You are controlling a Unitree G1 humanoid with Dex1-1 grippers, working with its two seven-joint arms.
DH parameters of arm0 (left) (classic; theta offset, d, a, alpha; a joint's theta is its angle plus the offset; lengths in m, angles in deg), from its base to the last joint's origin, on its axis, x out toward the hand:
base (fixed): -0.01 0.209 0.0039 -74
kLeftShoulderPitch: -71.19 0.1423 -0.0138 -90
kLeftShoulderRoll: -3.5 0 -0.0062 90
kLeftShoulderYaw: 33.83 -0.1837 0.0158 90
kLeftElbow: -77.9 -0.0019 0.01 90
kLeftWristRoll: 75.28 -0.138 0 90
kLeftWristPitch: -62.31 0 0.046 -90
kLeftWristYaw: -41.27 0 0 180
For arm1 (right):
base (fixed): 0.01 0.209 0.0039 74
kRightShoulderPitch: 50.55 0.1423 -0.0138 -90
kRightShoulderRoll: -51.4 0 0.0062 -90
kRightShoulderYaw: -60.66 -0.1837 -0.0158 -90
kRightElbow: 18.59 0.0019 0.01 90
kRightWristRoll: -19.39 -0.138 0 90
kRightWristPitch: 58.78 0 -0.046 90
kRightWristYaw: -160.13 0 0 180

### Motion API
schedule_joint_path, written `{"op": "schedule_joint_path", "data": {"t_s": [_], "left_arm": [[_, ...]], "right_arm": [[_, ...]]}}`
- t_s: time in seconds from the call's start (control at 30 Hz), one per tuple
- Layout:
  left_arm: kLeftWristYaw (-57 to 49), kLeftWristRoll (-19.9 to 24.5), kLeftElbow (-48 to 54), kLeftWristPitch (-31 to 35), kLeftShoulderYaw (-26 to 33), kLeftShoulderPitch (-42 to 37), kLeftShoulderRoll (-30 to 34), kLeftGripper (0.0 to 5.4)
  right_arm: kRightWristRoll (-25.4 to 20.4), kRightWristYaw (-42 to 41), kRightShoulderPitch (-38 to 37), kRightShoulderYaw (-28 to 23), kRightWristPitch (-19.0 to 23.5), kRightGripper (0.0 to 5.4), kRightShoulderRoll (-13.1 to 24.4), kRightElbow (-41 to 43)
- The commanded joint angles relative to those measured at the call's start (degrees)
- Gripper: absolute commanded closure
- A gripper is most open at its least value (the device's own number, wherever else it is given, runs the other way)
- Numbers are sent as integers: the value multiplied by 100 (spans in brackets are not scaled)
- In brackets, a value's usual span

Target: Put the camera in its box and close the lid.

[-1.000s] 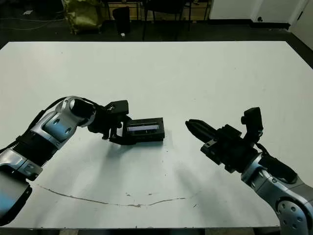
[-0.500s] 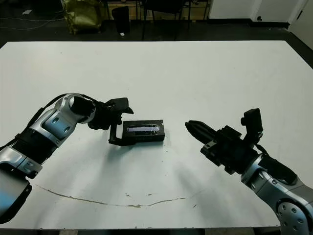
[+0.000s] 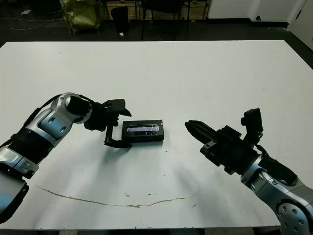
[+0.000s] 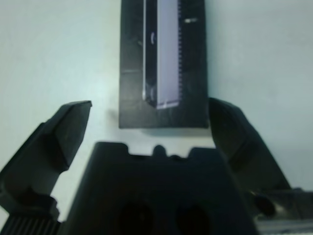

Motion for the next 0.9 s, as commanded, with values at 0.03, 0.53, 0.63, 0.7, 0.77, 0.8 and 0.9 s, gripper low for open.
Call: {"op": "schedule_joint_path", "data": {"t_s": [0.03, 0.53, 0.63, 0.7, 0.77, 0.8, 0.9], "left_arm": [[274, -214, -83, 127, -233, 541, 298, 1], [154, -37, 787, 16, 87, 1579, 1132, 1], [84, 131, 824, 137, 325, 1815, 1317, 1], [65, 293, 826, 281, 526, 1881, 1390, 1], [-104, 443, 1021, 605, 815, 1936, 1472, 1], [-308, 581, 1243, 846, 1095, 1992, 1489, 1], [-981, 850, 1936, 1436, 1830, 2213, 1437, 1]], "right_arm": [[-25, 17, -19, -6, 93, 540, 124, -30], [-76, 8, 44, -52, 96, 540, 227, -91], [-39, -34, 40, -33, 43, 540, 233, -119], [-35, -22, 47, -27, 49, 540, 238, -131], [1, -42, 63, -9, 30, 540, 250, -156], [26, -48, 68, 3, 16, 540, 251, -166], [72, -117, 85, 29, -38, 540, 236, -224]]}}
